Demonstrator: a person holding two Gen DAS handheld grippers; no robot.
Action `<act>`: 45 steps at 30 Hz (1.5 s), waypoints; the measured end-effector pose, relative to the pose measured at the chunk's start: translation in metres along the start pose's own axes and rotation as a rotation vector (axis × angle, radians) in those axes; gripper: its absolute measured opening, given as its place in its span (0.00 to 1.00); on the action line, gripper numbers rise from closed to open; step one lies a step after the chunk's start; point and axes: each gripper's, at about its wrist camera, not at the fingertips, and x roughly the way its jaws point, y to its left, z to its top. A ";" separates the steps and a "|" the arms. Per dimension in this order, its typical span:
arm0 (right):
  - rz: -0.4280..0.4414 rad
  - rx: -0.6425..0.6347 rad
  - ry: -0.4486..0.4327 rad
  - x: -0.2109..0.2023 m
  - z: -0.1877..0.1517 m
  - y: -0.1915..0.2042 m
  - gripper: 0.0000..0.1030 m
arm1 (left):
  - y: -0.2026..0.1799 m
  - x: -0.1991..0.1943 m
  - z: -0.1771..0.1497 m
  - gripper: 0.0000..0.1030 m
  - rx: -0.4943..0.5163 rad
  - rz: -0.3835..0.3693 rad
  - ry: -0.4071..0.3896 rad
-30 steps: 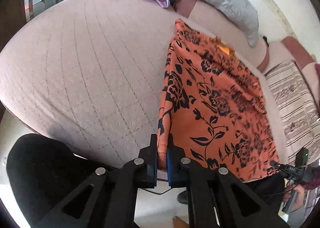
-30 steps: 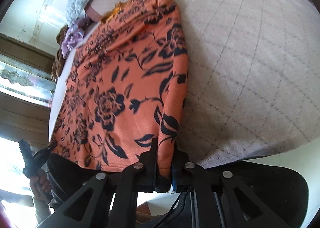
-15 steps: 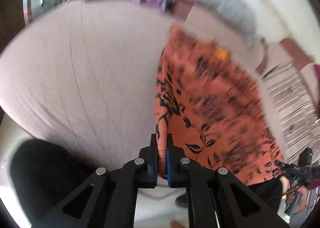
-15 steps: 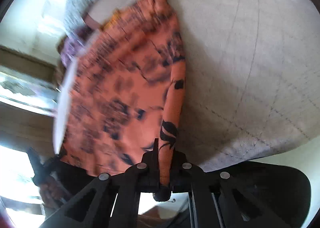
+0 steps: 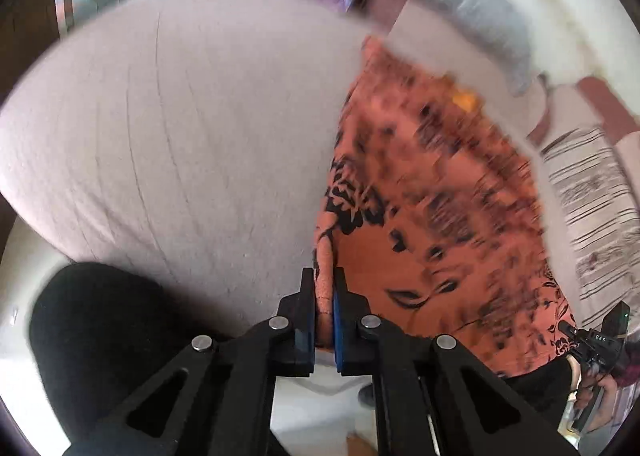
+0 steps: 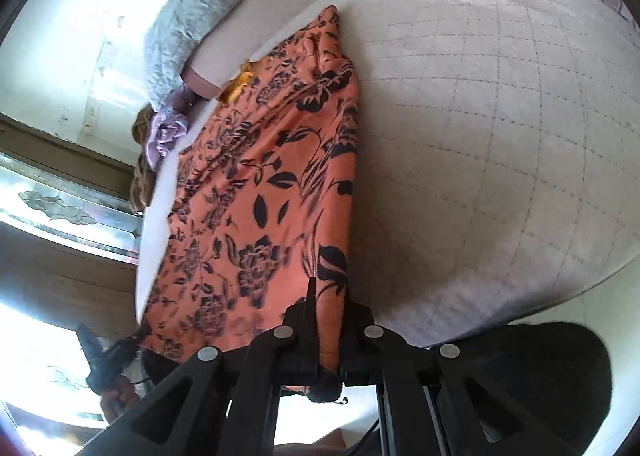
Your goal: Fold small clothes
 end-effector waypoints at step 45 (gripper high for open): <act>-0.018 0.082 -0.099 0.162 0.336 0.031 0.60 | -0.097 0.192 0.280 0.36 0.071 -0.054 -0.105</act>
